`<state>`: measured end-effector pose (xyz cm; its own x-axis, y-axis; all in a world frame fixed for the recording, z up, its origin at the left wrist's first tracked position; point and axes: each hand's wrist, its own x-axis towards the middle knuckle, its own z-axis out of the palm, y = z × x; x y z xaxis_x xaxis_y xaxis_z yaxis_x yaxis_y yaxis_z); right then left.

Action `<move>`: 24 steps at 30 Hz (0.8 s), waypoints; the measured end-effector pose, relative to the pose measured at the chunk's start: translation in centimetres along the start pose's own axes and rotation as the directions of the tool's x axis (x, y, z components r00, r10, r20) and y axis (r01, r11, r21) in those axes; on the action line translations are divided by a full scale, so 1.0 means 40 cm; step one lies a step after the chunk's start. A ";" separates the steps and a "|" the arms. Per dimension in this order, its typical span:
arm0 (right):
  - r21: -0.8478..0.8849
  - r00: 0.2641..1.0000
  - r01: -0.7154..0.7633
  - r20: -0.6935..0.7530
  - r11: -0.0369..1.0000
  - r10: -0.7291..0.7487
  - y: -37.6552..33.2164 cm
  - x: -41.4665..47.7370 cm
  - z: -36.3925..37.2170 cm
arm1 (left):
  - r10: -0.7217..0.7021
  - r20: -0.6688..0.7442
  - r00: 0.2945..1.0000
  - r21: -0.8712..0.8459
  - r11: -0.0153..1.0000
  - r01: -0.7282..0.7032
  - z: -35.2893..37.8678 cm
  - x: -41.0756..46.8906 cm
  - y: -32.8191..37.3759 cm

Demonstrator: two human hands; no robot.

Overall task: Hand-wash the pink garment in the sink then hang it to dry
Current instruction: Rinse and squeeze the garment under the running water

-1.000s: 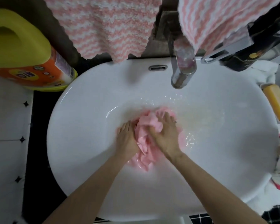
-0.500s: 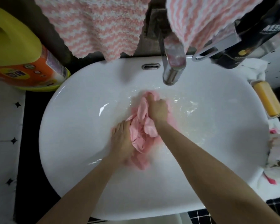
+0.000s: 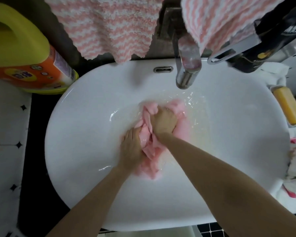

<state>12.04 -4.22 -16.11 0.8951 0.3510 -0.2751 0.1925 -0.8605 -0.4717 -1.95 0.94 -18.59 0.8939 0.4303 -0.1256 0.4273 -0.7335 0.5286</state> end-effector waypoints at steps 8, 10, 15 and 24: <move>-0.024 0.870 0.475 -0.141 0.880 -0.473 0.068 -0.169 -0.024 | -0.007 -0.023 1.000 -0.007 1.000 0.007 0.023 0.010 -0.024; -0.216 0.852 0.475 -0.129 0.853 -0.507 0.077 -0.170 0.030 | -0.013 -0.032 0.999 -0.023 1.000 0.012 0.024 0.012 -0.027; -0.149 0.921 0.321 -0.180 0.935 -0.345 0.058 -0.035 0.053 | 0.050 -0.090 0.995 0.033 0.998 -0.047 0.019 0.001 -0.016; 0.508 0.992 -0.101 0.117 0.855 0.048 0.114 0.004 -0.182 | 0.067 0.164 0.984 -0.509 0.860 0.026 -0.144 0.019 -0.040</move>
<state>15.99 -10.79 -12.20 0.8502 0.3501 -0.3931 -0.1301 -0.5838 -0.8014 -2.74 5.48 -14.72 0.9307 0.2878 -0.2257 0.3218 -0.3516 0.8791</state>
